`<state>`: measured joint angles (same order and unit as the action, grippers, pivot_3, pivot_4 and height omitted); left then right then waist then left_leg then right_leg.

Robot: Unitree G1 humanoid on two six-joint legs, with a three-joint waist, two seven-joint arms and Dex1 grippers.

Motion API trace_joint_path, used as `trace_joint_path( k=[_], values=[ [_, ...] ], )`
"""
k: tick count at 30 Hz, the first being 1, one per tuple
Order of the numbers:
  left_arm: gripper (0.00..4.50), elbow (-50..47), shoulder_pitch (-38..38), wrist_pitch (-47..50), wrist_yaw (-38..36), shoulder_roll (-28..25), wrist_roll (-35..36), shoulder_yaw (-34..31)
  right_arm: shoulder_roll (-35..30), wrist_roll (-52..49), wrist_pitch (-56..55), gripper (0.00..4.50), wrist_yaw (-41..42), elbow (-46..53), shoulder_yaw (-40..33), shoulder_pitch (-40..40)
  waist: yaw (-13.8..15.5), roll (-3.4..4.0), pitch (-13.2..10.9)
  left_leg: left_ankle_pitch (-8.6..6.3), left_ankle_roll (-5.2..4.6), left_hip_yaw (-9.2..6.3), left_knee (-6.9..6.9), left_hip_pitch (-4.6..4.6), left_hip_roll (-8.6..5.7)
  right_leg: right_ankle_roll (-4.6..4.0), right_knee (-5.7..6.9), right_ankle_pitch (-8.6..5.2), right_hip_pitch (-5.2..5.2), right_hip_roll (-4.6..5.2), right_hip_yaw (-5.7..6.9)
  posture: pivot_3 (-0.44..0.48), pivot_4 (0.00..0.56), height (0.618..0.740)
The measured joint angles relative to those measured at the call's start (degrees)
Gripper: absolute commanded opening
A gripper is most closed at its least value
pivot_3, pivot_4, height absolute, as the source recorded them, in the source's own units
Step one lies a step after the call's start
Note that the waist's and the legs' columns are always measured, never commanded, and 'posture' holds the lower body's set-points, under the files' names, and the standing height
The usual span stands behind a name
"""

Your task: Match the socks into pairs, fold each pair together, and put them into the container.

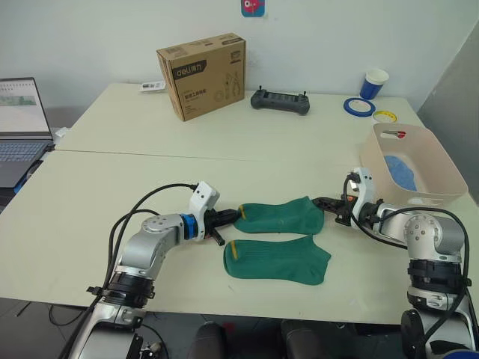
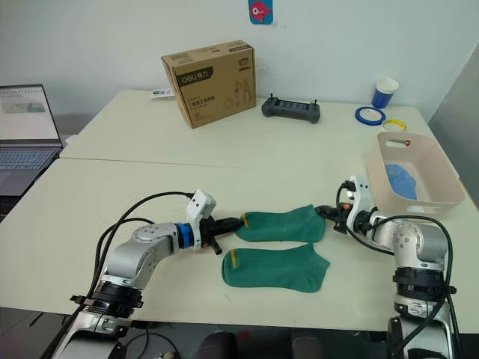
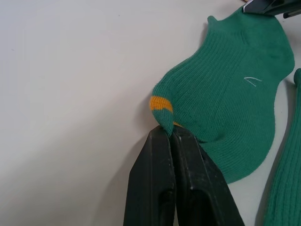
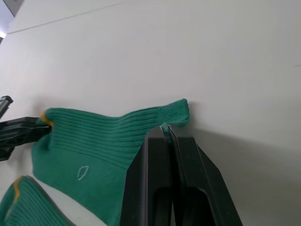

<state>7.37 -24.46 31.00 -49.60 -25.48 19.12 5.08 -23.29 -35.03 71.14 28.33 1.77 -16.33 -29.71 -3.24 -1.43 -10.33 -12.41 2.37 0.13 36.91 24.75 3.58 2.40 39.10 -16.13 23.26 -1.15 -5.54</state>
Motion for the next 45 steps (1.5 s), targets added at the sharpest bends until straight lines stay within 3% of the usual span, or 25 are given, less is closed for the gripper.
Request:
trace_joint_path(
  k=[3, 11, 20, 23, 30, 34, 45],
  values=[
    [0.02, -3.3, -0.1, 3.1, 0.1, -1.6, 1.9, -1.6, 0.0, -4.5, 4.3, 0.00, -0.7, 5.6, -3.7, -0.1, 0.0, 0.00, 0.0, 0.00, 0.00, -0.02, -0.02, 0.00, 0.01, 0.01, -0.01, 0.00, 0.01, 0.00, 0.01, 0.000, 0.150, 0.740],
    [0.02, -20.1, 2.5, 21.2, 1.5, -5.9, 15.1, -8.9, 1.5, -17.5, 19.9, 0.00, -4.8, 12.0, -16.5, -0.9, -0.1, 0.00, 0.0, 0.00, 0.00, -0.02, -0.03, 0.01, 0.01, 0.09, -0.02, -0.06, -0.01, 0.01, 0.00, 0.000, 0.150, 0.740],
    [0.02, -29.2, 9.6, 30.5, 5.1, -8.2, 21.6, -9.8, 2.0, -40.0, 20.8, 0.00, -18.2, 16.5, -18.4, 9.2, -0.1, 0.00, 0.0, 0.00, 0.00, 0.00, 0.01, 0.00, 0.01, 0.21, -0.03, -0.14, -0.01, 0.01, -0.03, 0.000, 0.150, 0.740],
    [0.02, -30.4, 10.6, 31.3, 6.4, -8.0, 22.6, -9.8, 1.3, -46.3, 19.1, 0.00, -22.5, 17.4, -17.8, 13.8, -0.1, 0.00, 0.0, 0.00, 0.00, -0.01, 0.01, -0.02, 0.01, 0.22, -0.04, -0.15, -0.04, 0.01, -0.02, 0.000, 0.150, 0.740],
    [0.02, -30.5, 11.9, 32.5, 6.9, -9.8, 23.8, -9.8, -9.0, -63.1, 6.6, 0.00, -33.0, 17.6, -10.4, 24.5, -0.1, -0.01, 0.0, 0.00, 0.00, 0.01, -0.02, -0.02, 0.01, 0.22, -0.07, -0.16, -0.02, 0.02, -0.05, 0.000, 0.150, 0.740],
    [0.02, -30.6, 12.8, 32.6, 6.9, -10.3, 24.6, -9.8, -12.9, -67.1, 0.8, 0.00, -36.0, 18.3, -6.2, 28.5, -0.2, -0.02, 0.0, 0.00, 0.00, 0.02, -0.01, -0.03, 0.02, 0.22, -0.08, -0.16, -0.02, 0.01, -0.08, 0.000, 0.150, 0.740],
    [0.02, -30.7, 14.2, 30.7, 6.9, -11.0, 23.6, -7.7, -16.3, -69.6, -8.6, 0.00, -38.9, 19.5, 2.8, 28.6, -0.1, -0.02, 0.0, 0.00, 0.00, 0.03, -0.01, -0.02, 0.01, 0.20, -0.10, -0.17, -0.01, 0.03, -0.09, 0.000, 0.150, 0.740]
  ],
)
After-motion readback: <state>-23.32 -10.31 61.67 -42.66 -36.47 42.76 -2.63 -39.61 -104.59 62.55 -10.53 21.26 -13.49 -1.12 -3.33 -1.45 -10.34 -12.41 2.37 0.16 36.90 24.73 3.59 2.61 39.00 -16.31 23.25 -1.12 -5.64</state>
